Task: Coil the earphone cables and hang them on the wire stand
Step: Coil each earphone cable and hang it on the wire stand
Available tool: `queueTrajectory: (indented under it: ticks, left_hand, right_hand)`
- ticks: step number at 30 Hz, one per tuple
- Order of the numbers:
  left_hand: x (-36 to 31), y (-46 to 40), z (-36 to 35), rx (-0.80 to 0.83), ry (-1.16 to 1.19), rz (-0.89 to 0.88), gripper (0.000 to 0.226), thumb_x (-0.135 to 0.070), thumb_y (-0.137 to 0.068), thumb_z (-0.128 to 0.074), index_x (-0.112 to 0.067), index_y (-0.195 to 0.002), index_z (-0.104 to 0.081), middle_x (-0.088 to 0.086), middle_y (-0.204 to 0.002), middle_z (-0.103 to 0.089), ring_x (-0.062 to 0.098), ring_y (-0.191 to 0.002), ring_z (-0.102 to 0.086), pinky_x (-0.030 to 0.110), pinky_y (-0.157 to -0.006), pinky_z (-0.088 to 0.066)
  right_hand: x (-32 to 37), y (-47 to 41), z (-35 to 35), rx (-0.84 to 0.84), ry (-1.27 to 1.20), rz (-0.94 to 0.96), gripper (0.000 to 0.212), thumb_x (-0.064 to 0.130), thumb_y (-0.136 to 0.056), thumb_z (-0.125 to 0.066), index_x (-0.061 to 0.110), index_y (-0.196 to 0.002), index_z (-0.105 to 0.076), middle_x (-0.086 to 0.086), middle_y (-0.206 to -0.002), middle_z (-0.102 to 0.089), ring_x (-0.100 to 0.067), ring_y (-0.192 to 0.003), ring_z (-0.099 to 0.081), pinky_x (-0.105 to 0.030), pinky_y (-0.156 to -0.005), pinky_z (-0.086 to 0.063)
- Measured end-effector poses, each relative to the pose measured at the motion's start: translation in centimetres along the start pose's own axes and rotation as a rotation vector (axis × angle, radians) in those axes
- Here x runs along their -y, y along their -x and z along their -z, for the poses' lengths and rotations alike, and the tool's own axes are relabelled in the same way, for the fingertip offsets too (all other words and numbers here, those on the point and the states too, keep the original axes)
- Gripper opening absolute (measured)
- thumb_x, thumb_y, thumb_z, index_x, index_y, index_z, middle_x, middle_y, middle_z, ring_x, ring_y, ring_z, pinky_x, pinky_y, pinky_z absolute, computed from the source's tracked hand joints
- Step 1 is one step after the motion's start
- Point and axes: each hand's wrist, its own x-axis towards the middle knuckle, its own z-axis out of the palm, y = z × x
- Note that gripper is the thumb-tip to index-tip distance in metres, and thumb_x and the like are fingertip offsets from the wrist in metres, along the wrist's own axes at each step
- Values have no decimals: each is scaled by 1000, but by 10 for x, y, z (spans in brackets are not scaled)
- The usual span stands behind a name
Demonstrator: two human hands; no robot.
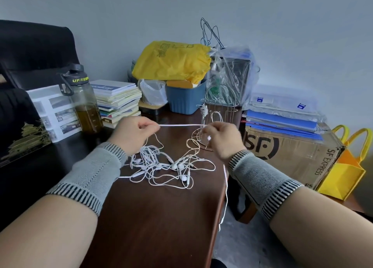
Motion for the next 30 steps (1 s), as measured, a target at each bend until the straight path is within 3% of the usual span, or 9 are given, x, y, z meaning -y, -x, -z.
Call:
queueTrajectory:
  ticks: [4, 10, 12, 14, 17, 22, 26, 28, 30]
  left_hand:
    - [9, -6, 13, -95, 0, 41, 18, -28, -92, -63, -17, -102, -75, -9, -93, -66, 2, -84, -57, 18, -74, -40]
    - [-11, 1, -12, 76, 32, -58, 8, -39, -85, -70, -39, -77, -72, -16, -82, -72, 6, -85, -67, 29, -80, -53]
    - [-21, 2, -20, 128, 34, -127, 12, -35, -87, -69, -40, -76, -71, -18, -75, -71, -5, -76, -64, 14, -69, -47]
    - [-28, 4, -25, 162, 38, -165, 12, -30, -89, -67, -37, -79, -71, -22, -68, -67, -14, -68, -58, 5, -60, -38]
    - [-28, 4, -24, 145, 72, -114, 8, -32, -91, -65, -30, -88, -72, -27, -49, -56, -14, -53, -52, 10, -52, -33]
    - [-20, 12, -49, 170, -47, -92, 12, -30, -90, -65, -25, -94, -75, -18, -86, -70, -2, -84, -63, 19, -77, -49]
    - [-18, 29, -102, 519, -421, -250, 34, -44, -94, -55, -37, -126, -62, -12, -143, -49, 13, -138, -34, 33, -116, -25]
    - [-17, 30, -113, 624, -557, -223, 36, -47, -96, -50, -43, -131, -56, -16, -150, -39, 14, -145, -19, 47, -118, -19]
    - [-13, 23, -114, 551, -619, -178, 29, -41, -95, -51, -41, -121, -64, -14, -135, -56, 16, -135, -39, 47, -112, -33]
  right_hand:
    - [-13, -6, 10, -66, -28, -179, 27, 22, -91, -53, 13, -71, -69, -6, -62, -64, -23, -59, -55, -44, -69, -55]
    - [10, 8, -8, 163, 233, 143, 55, 24, -90, -57, 17, -143, -42, -3, -143, -46, -14, -116, -54, -28, -106, -36]
    - [16, 10, -15, 247, 189, 248, 52, 18, -92, -56, 16, -143, -43, -2, -135, -55, 0, -87, -57, -22, -94, -44]
    - [16, 10, -16, 272, 119, 245, 32, 16, -95, -53, 13, -125, -61, -1, -91, -69, 4, -57, -50, -18, -63, -48]
    - [4, 1, -5, 25, -20, 102, 22, 23, -95, -55, 8, -93, -71, 6, -53, -52, -5, -41, -41, -27, -48, -40]
    - [-14, -7, 22, -275, -148, -35, 24, 24, -93, -55, 12, -77, -68, 0, -60, -58, -14, -55, -48, -36, -57, -44]
    - [-14, -1, 27, -267, -162, -33, 20, 23, -92, -57, 17, -76, -69, -6, -75, -68, -14, -69, -57, -25, -65, -48]
    - [-16, 1, 29, -245, -159, -39, 19, 22, -91, -58, 15, -78, -71, -3, -74, -69, -11, -67, -56, -21, -60, -46]
    - [-20, 1, 32, -236, -166, -39, 18, 22, -91, -60, 18, -76, -70, 1, -72, -68, -6, -63, -55, -15, -58, -45]
